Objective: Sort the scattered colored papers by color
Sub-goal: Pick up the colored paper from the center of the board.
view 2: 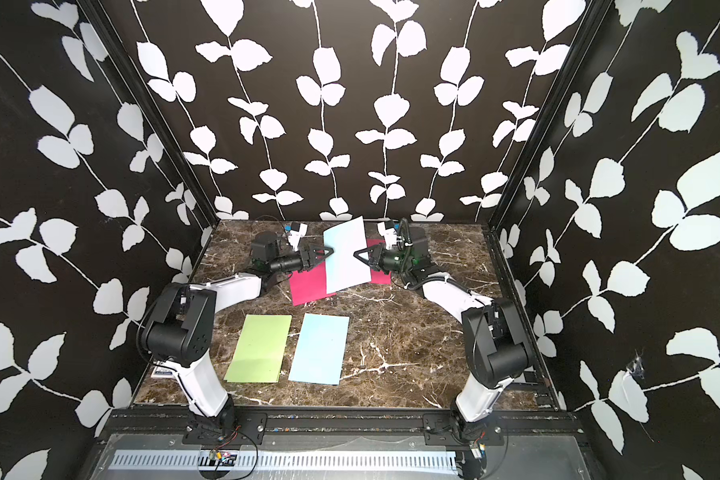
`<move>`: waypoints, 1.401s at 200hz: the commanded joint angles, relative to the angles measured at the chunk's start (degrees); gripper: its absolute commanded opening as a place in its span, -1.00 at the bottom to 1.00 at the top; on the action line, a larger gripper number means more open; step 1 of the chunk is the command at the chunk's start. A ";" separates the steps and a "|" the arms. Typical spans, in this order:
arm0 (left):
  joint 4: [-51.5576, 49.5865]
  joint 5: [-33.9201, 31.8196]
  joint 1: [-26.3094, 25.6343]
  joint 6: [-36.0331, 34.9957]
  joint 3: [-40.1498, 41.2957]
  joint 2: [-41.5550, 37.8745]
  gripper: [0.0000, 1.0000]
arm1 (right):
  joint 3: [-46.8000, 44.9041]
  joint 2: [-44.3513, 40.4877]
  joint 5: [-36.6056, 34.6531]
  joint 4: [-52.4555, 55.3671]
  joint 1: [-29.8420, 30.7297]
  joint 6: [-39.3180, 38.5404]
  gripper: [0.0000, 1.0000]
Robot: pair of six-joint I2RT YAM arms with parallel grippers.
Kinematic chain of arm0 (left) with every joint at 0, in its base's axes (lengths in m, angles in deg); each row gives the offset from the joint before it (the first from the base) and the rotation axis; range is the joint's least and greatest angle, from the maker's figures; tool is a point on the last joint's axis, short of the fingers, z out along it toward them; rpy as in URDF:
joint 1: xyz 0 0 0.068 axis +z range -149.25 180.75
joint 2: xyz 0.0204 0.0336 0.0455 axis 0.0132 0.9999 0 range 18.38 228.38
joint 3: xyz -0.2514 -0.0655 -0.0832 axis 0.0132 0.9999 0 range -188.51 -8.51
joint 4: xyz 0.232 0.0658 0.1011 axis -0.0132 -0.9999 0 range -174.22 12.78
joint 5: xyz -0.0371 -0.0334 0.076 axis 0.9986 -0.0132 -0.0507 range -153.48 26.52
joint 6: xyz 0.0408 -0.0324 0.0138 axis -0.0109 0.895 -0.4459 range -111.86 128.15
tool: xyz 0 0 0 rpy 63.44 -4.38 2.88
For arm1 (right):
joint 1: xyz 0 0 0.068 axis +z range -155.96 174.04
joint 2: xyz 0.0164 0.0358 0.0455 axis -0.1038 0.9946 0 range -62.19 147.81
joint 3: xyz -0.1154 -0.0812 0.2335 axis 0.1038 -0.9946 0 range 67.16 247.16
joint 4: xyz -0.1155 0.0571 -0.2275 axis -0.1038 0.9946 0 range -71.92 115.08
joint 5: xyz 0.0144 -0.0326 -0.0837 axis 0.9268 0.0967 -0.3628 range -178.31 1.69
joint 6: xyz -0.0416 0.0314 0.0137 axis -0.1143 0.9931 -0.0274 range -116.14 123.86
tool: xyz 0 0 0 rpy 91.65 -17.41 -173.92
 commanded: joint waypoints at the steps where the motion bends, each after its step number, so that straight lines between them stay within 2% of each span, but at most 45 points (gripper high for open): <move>1: 6.98 2.93 0.30 3.75 0.33 -2.17 0.31 | -1.43 1.25 0.23 -5.30 0.36 2.42 -1.00; 28: 8.60 4.09 0.33 5.19 0.32 -1.63 0.24 | -1.35 2.55 0.36 -6.06 0.35 2.77 -1.00; 53: 9.76 5.12 0.31 6.16 0.24 -1.46 0.09 | -1.17 3.53 0.36 -6.45 0.38 2.99 -1.00; 92: 6.57 4.82 0.88 3.83 0.37 -2.68 -0.01 | -1.16 3.58 -0.07 -4.98 0.32 1.51 -1.00; 108: 5.87 5.03 1.00 3.34 0.25 -2.95 -0.15 | -1.38 3.62 -0.08 -4.94 0.33 1.28 -1.00; 133: 3.94 5.13 1.04 2.28 0.01 -2.97 -0.55 | -1.68 3.60 -0.16 -5.25 0.30 1.34 -1.00; 157: 2.27 4.97 1.09 1.28 -0.04 -3.11 -0.85 | -2.22 3.33 -0.25 -5.45 0.27 1.12 -1.00; 178: 1.18 5.14 1.12 0.41 -0.37 -3.12 -0.99 | -2.55 3.11 0.35 -5.80 0.36 1.10 -1.00; 202: -0.63 6.96 1.35 -1.85 -1.47 -3.06 -1.00 | -3.08 1.95 1.30 -6.34 0.31 0.93 -0.65; 218: -3.08 10.12 1.55 -4.38 -3.04 -2.31 -1.00 | -3.27 0.91 2.08 -6.22 0.31 0.67 -0.63; 247: -1.72 15.39 1.90 -4.40 -4.64 -0.76 -1.00 | -3.34 -0.89 3.50 -4.18 0.34 -0.76 -0.57; 280: -3.75 17.44 2.22 -6.01 -6.44 0.28 -1.00 | -4.12 -2.76 3.79 -1.11 0.29 -3.25 -0.64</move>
